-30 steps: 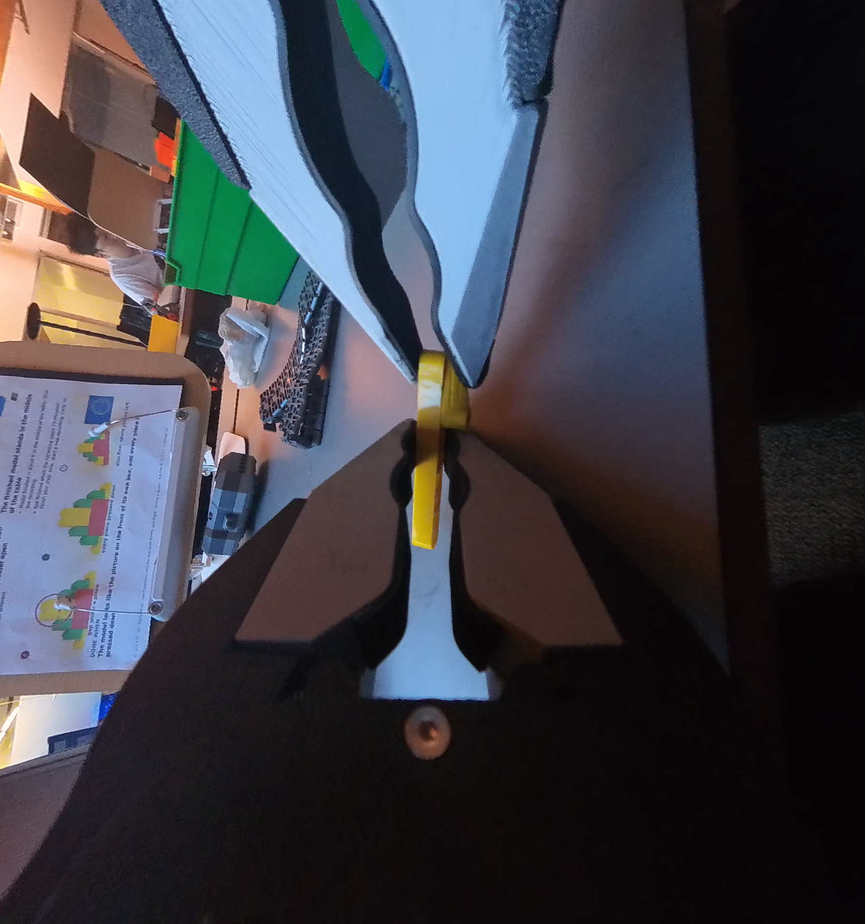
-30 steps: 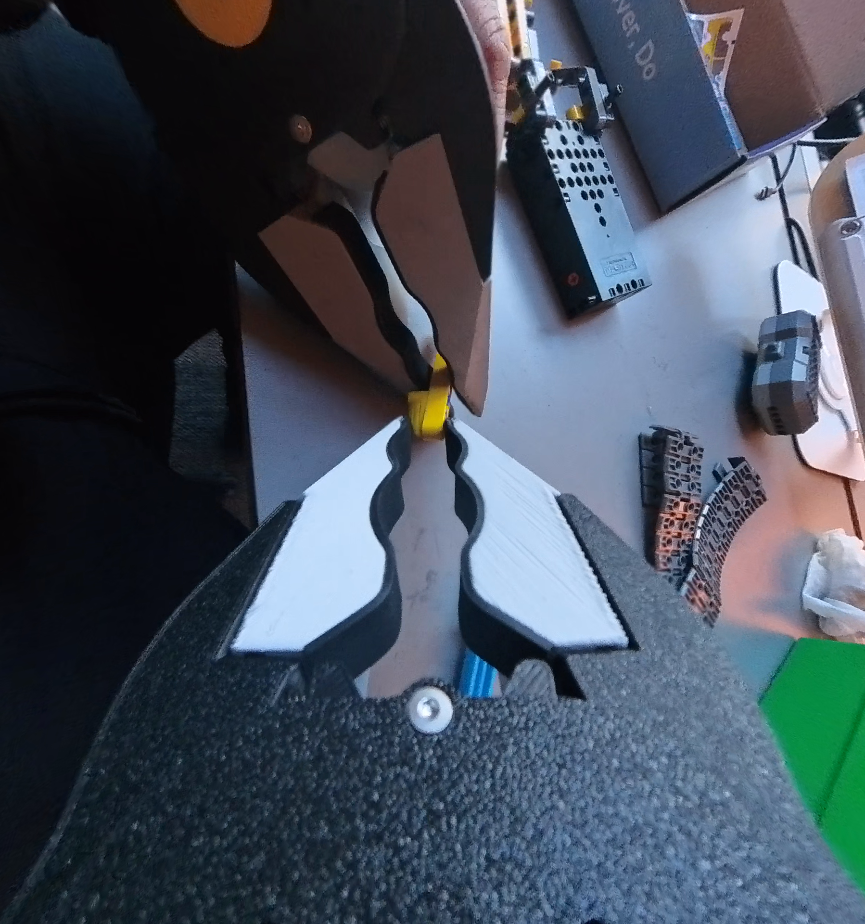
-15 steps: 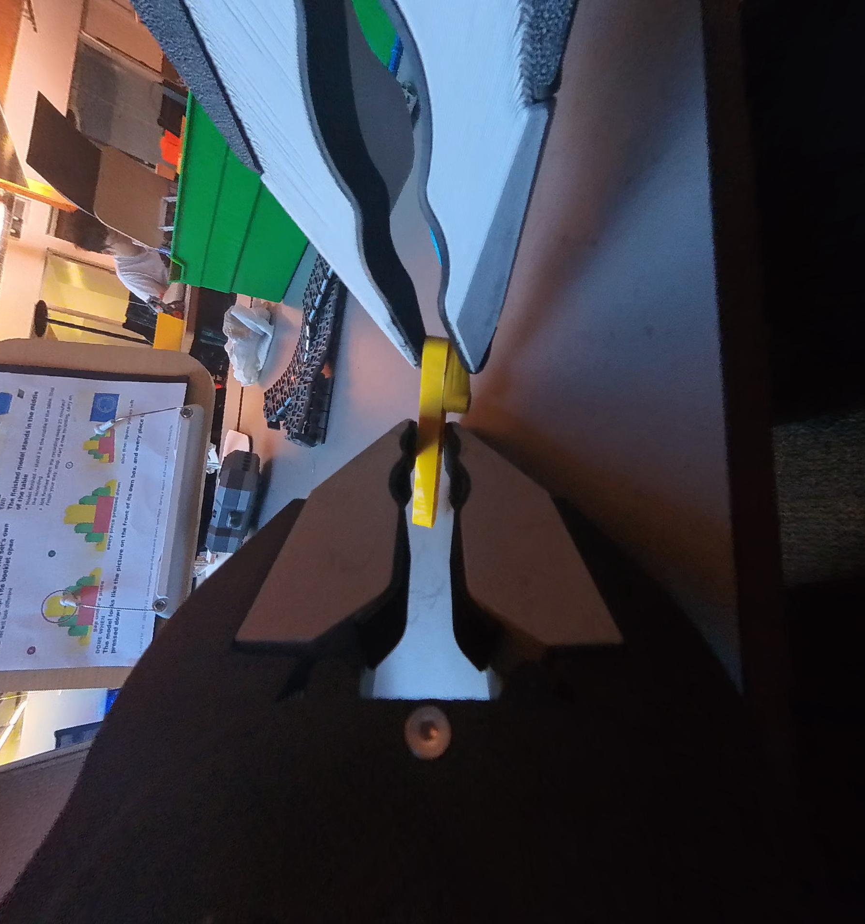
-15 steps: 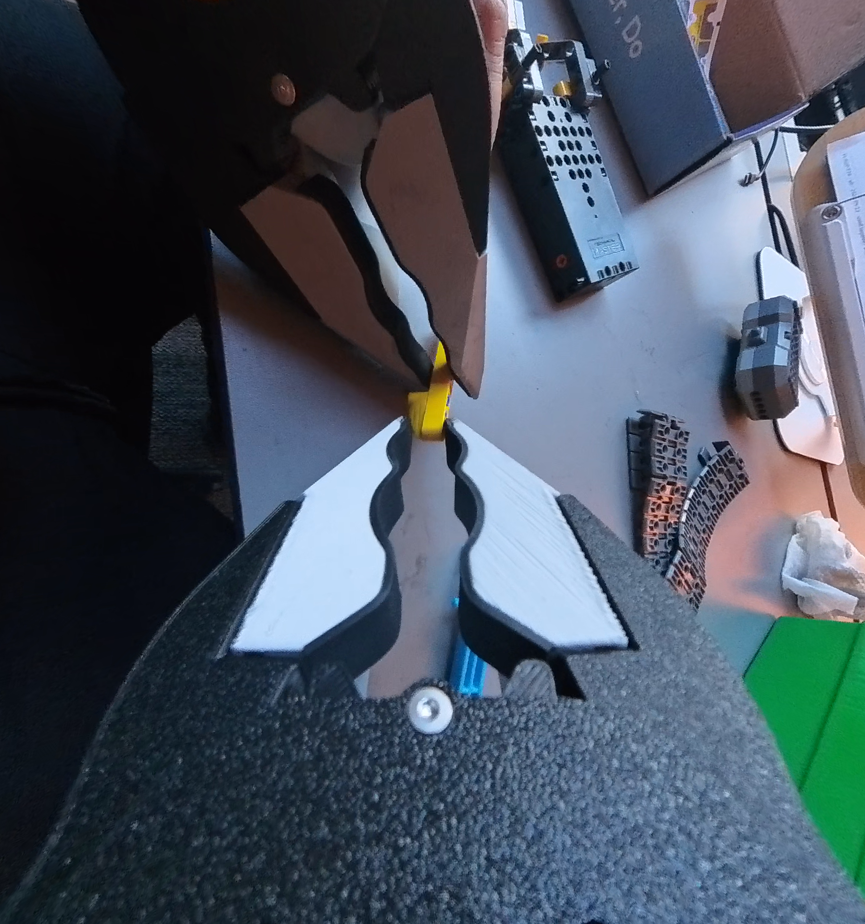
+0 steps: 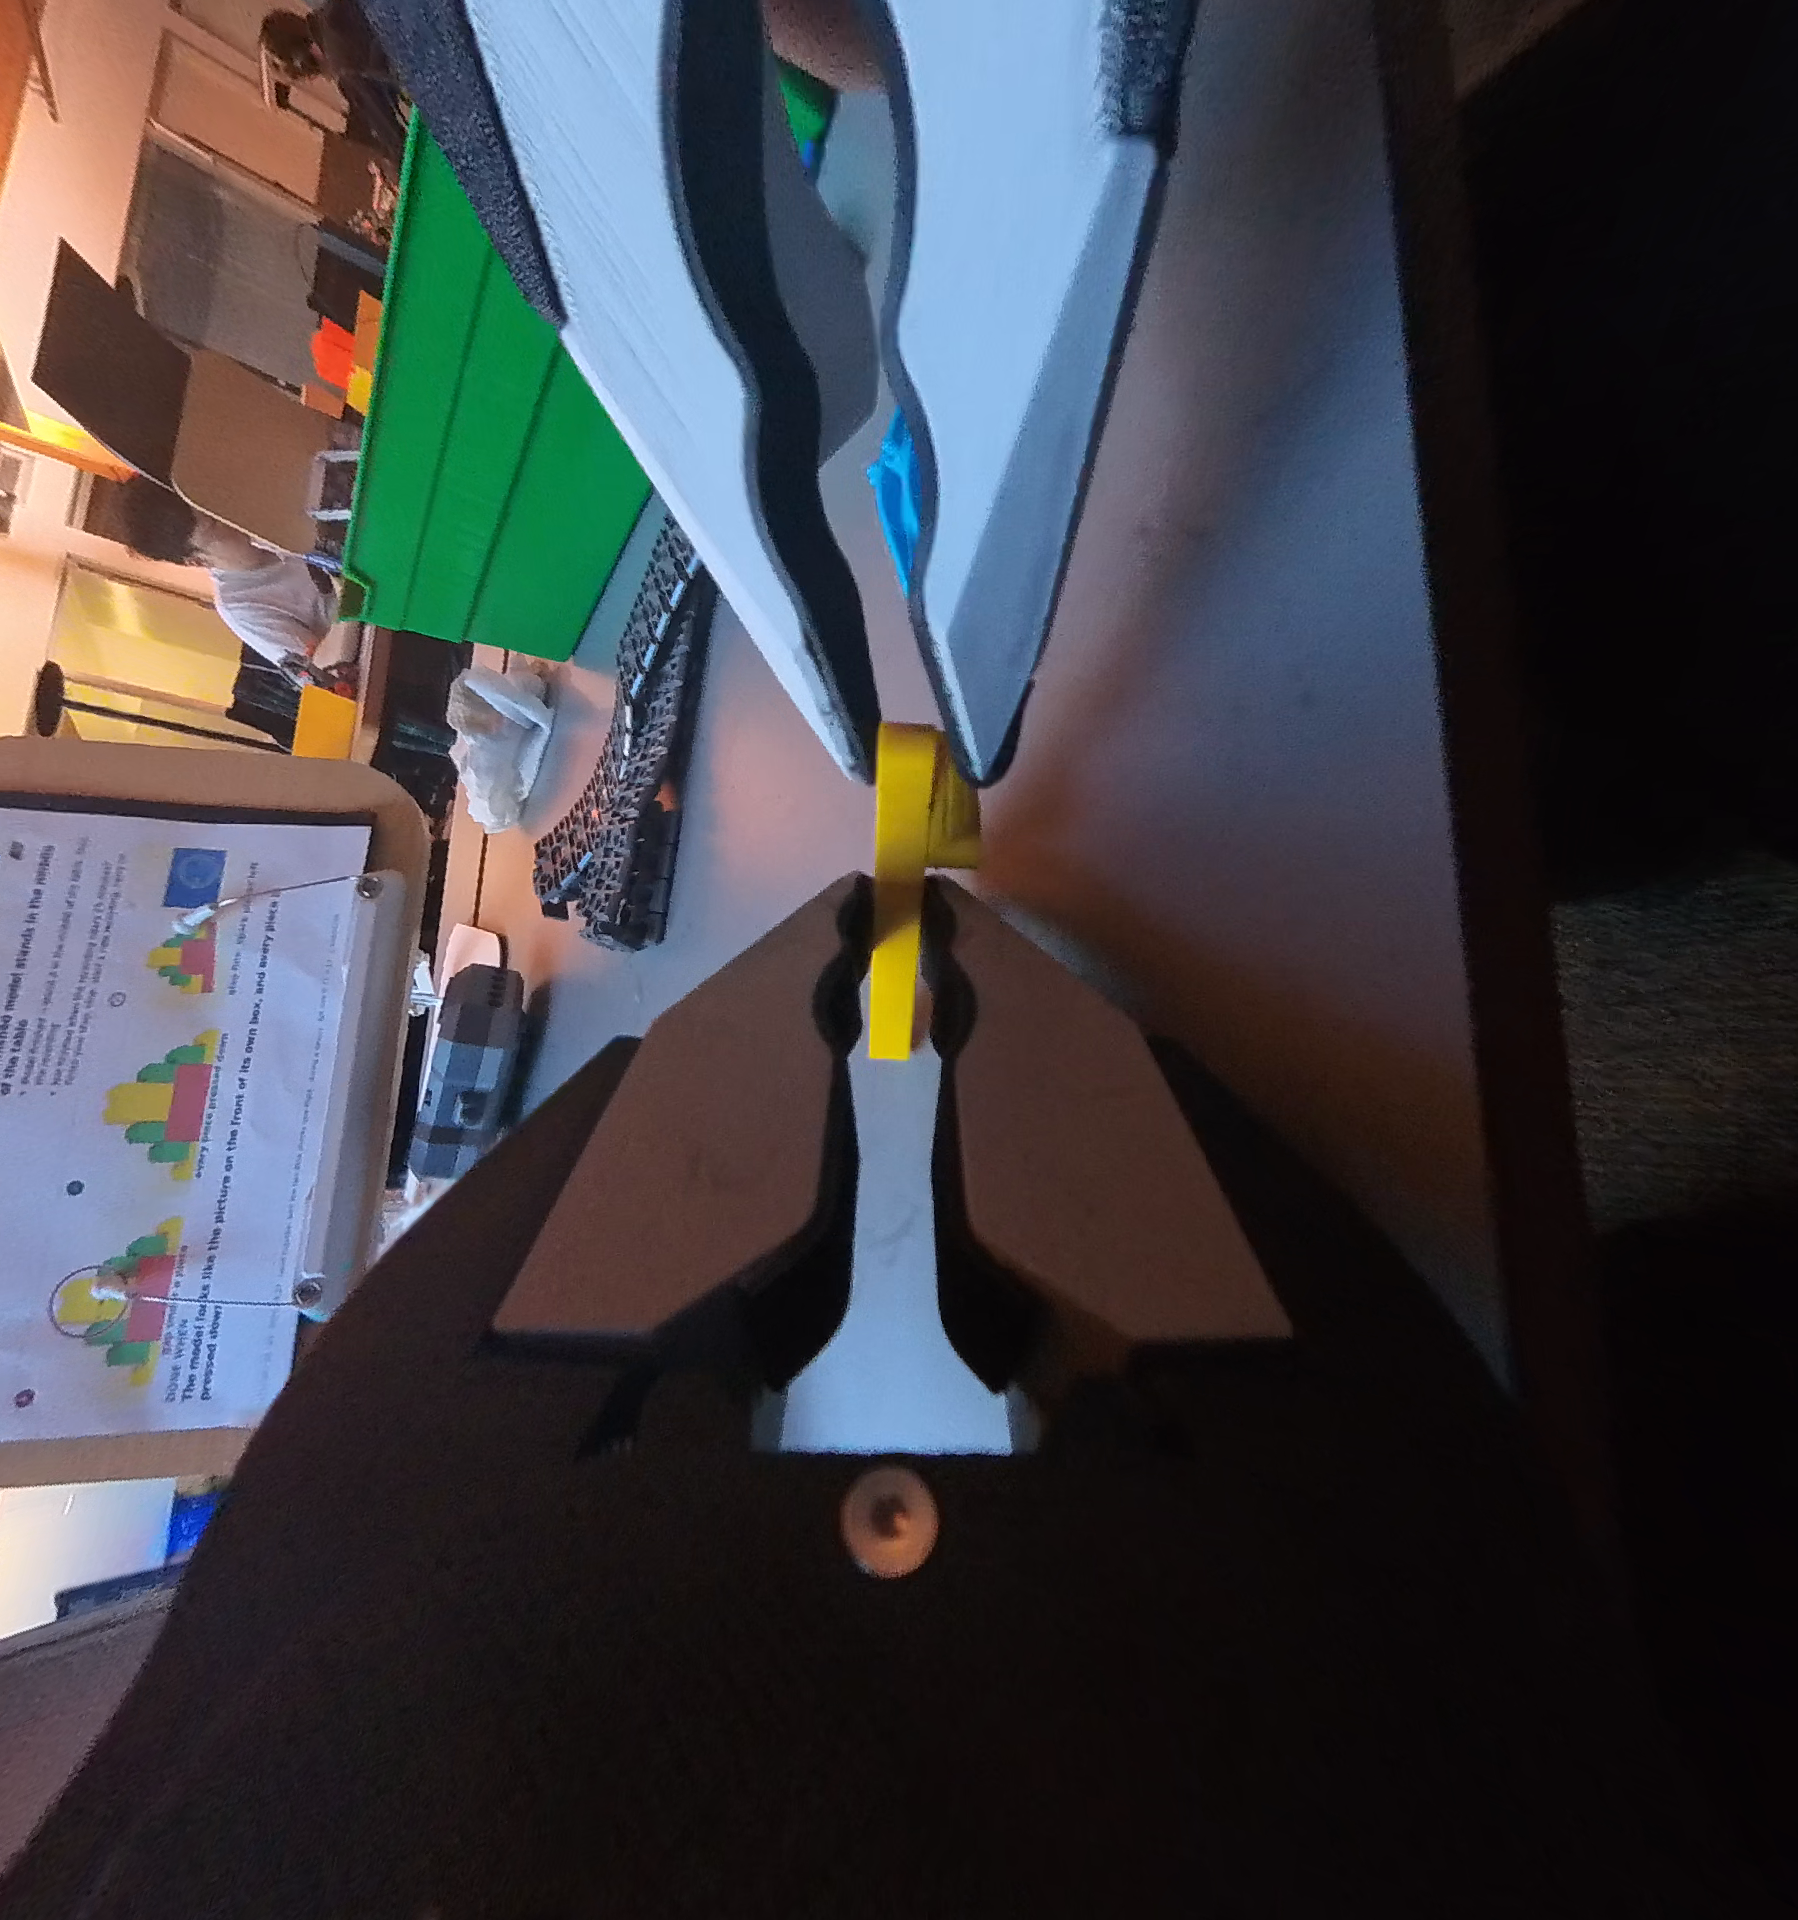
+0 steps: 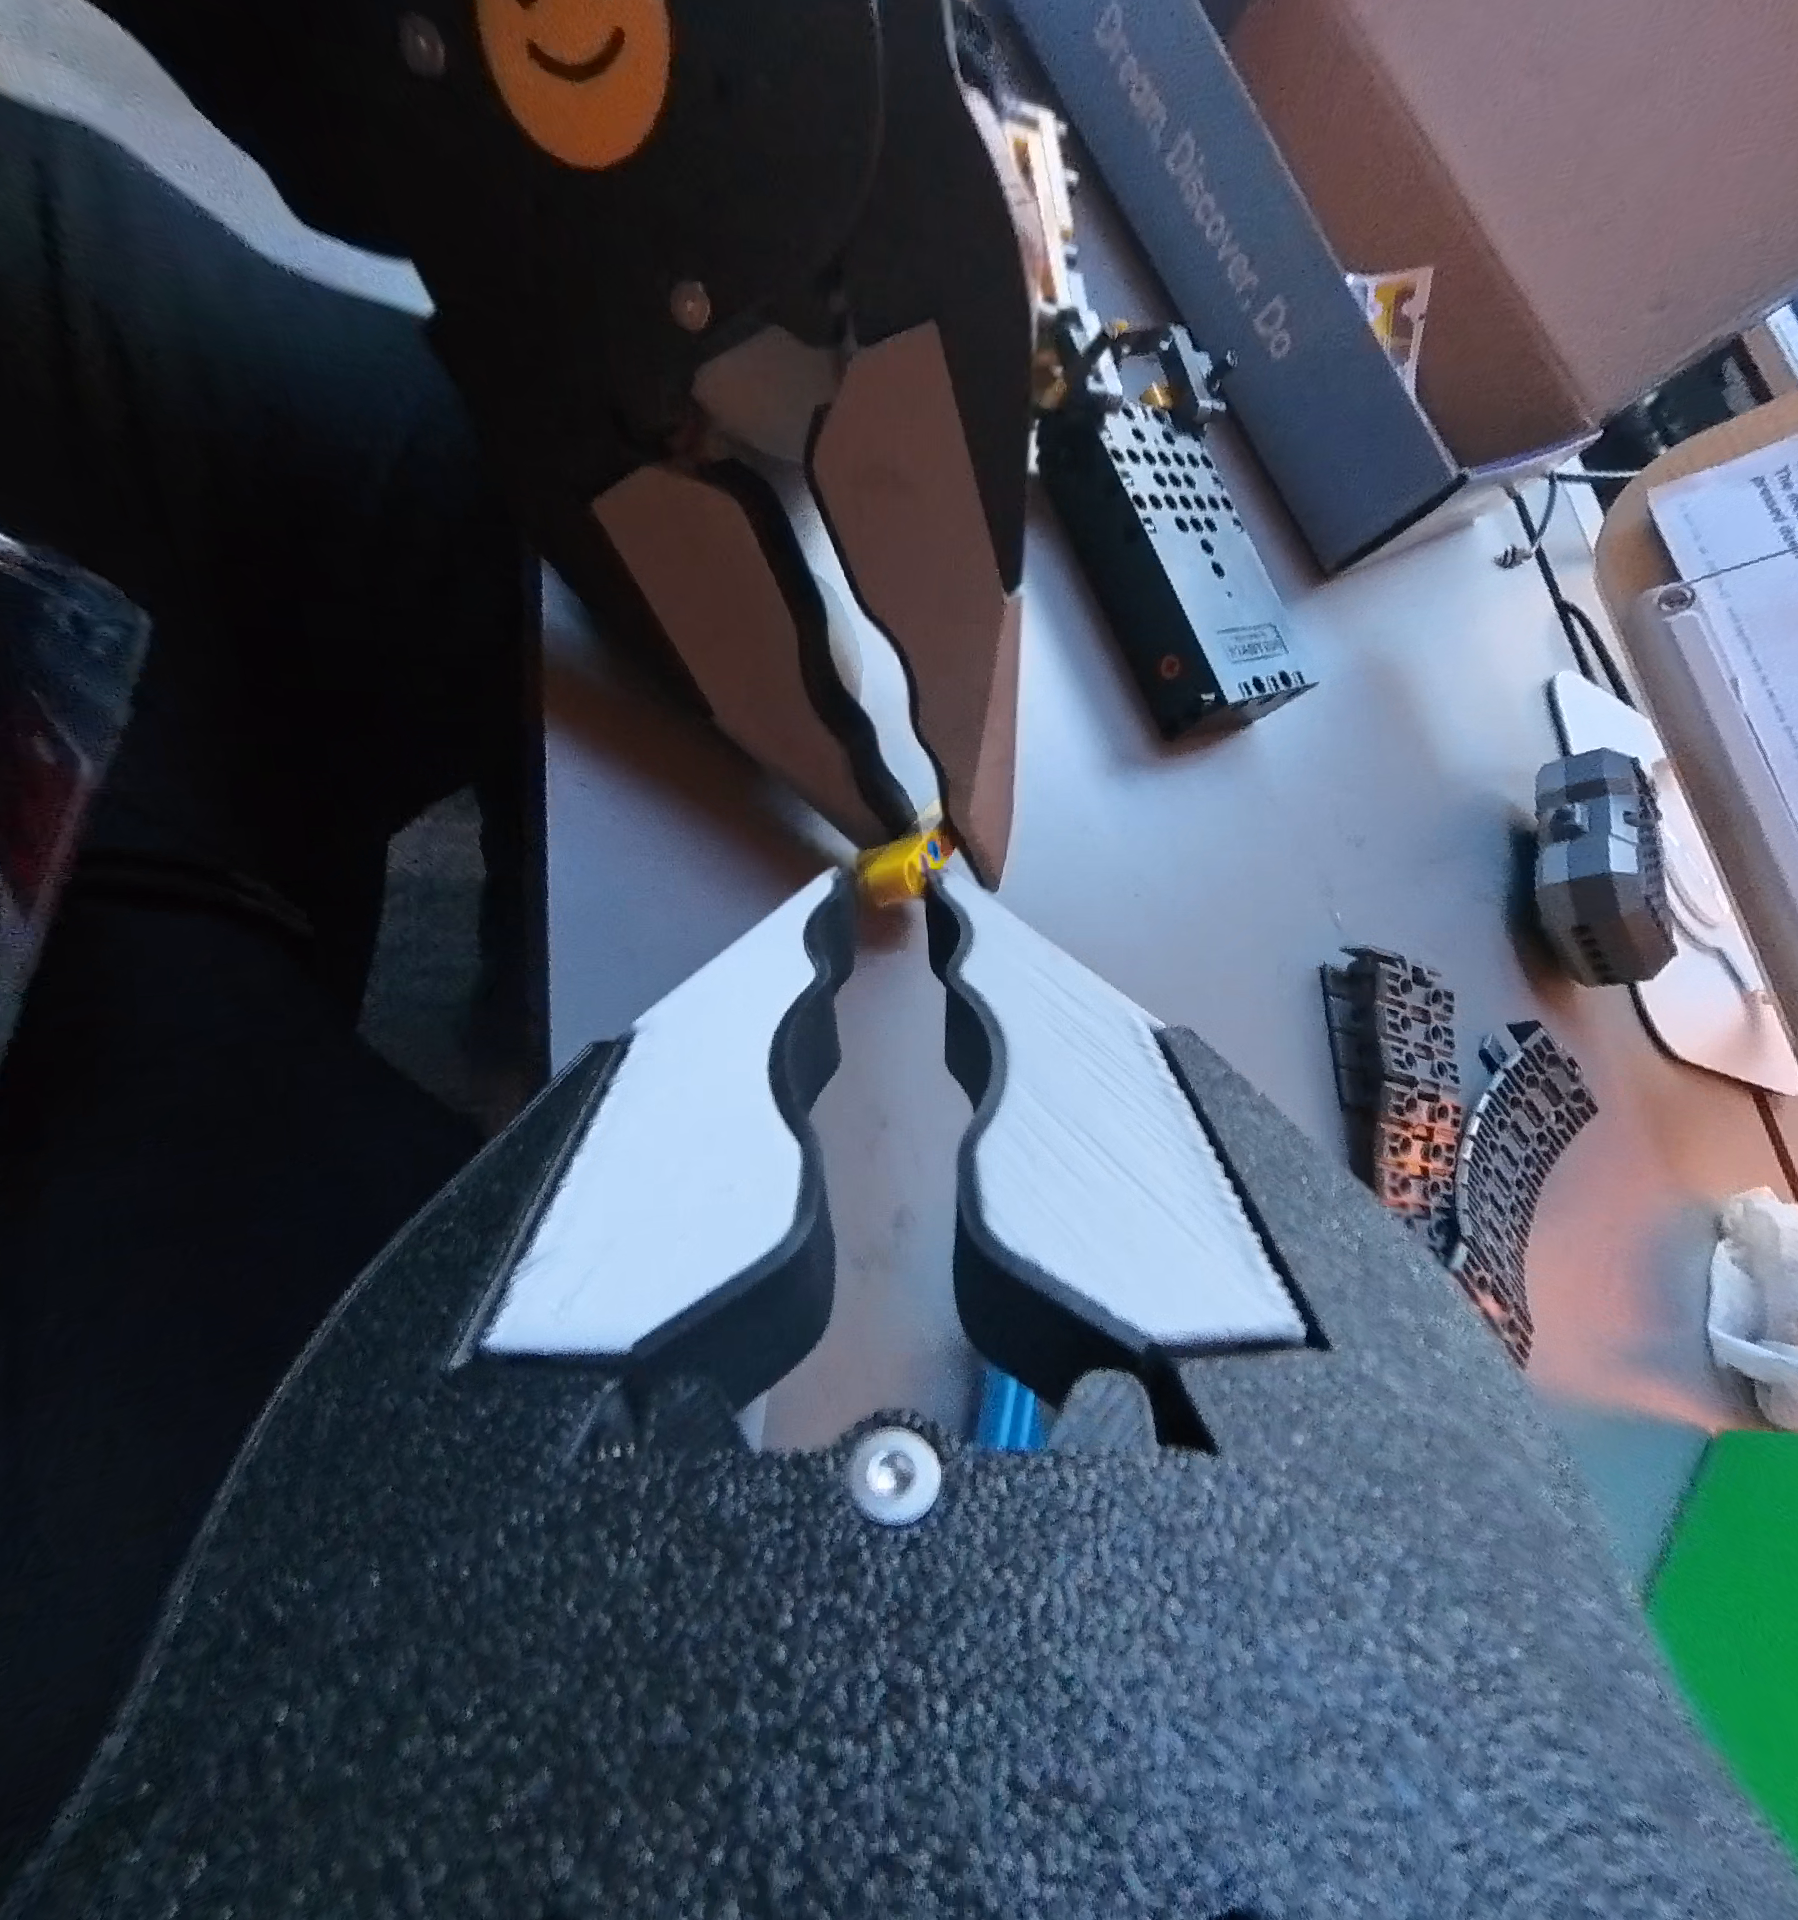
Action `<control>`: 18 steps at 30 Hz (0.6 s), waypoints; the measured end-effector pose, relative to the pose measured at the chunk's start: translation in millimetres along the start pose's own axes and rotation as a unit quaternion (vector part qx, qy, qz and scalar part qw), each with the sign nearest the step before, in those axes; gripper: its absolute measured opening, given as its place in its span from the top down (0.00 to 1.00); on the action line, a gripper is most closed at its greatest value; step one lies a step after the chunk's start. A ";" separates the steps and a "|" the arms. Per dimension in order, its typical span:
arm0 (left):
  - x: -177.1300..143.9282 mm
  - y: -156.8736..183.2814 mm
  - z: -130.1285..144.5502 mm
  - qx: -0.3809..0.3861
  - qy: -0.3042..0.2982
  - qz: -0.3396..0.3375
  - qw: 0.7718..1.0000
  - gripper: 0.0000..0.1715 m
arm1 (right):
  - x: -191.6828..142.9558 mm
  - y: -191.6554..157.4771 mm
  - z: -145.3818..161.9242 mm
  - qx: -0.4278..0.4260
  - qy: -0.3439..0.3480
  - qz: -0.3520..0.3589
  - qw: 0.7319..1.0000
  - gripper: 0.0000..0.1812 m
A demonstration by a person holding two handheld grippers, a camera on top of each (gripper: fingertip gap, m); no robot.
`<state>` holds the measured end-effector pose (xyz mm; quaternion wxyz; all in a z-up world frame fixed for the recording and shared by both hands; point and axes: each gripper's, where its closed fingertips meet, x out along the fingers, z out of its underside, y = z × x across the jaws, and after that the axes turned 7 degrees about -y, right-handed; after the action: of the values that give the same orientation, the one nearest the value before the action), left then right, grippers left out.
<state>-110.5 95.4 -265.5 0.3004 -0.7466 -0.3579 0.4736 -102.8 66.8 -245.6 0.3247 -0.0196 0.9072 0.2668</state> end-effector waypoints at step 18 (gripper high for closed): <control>6.7 -1.1 5.5 -0.033 -0.020 0.020 0.999 0.96 | -8.7 6.1 10.9 -0.058 -0.113 0.033 0.991 1.00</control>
<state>-113.9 102.2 -270.1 0.2587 -0.7537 -0.3640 0.4822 -90.9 76.3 -244.6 0.4143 0.0220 0.8479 0.3300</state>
